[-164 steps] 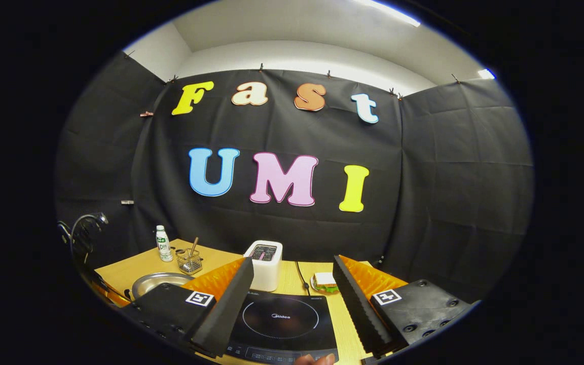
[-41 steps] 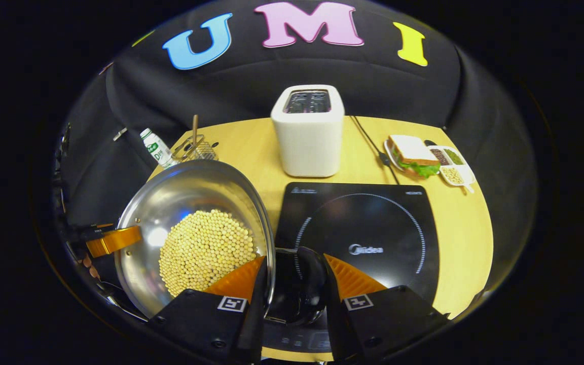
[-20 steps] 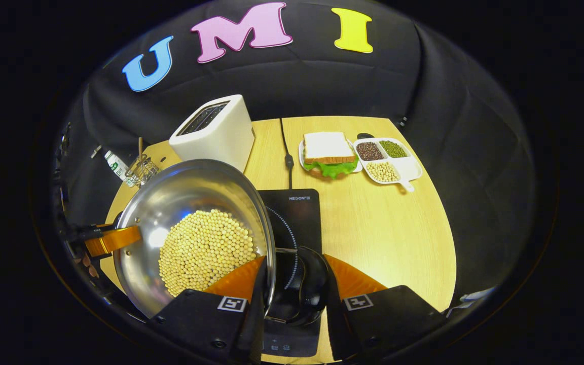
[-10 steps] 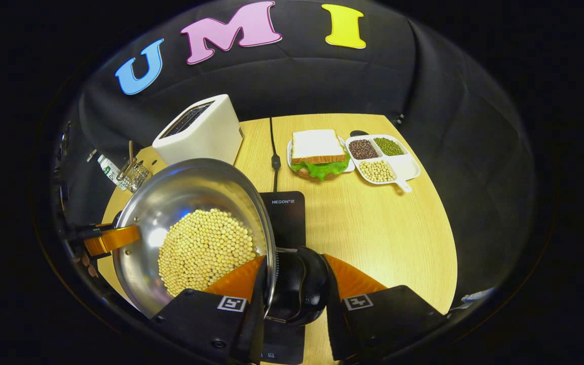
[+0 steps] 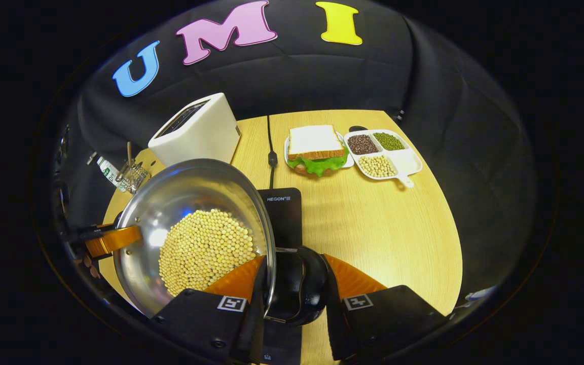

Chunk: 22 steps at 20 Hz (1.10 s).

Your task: First push the handle of the pot to place it horizontally, then grasp the pot with both hands and set it on the induction cooktop.

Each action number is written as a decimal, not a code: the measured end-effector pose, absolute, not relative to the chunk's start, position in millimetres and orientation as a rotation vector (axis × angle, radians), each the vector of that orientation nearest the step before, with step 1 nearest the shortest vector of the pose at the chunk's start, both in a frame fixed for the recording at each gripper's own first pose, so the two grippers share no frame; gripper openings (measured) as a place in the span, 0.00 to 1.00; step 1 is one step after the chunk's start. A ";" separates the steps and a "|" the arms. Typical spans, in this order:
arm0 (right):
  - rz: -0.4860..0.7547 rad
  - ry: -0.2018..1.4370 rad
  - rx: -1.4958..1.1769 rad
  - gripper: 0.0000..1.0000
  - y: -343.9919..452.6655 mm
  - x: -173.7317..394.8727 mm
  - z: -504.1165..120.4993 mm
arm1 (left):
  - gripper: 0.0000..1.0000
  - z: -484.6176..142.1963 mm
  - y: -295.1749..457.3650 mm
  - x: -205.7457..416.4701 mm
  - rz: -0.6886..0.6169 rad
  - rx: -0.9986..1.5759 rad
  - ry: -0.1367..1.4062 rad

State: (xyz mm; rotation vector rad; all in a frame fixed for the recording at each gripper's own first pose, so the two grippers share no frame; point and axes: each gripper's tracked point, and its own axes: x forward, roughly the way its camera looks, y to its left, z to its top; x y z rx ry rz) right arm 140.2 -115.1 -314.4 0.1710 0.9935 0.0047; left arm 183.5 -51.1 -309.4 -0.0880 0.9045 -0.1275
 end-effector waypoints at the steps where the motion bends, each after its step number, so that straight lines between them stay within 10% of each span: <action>1: 0.005 0.994 0.172 0.55 -115.0 140.2 -315.1 | 0.59 -309.8 -51.5 183.6 -0.129 -0.087 0.904; 14: -0.006 0.975 0.199 0.58 -114.1 142.8 -310.5 | 0.63 -308.5 -57.5 181.0 -0.163 -0.084 0.919; 18: 0.000 0.958 0.212 1.00 -108.7 141.8 -303.5 | 0.97 -305.1 -55.6 181.8 -0.139 -0.082 0.899; 22: -0.007 0.932 0.194 0.99 -107.8 140.7 -296.3 | 0.96 -298.1 -52.2 177.2 -0.125 -0.067 0.886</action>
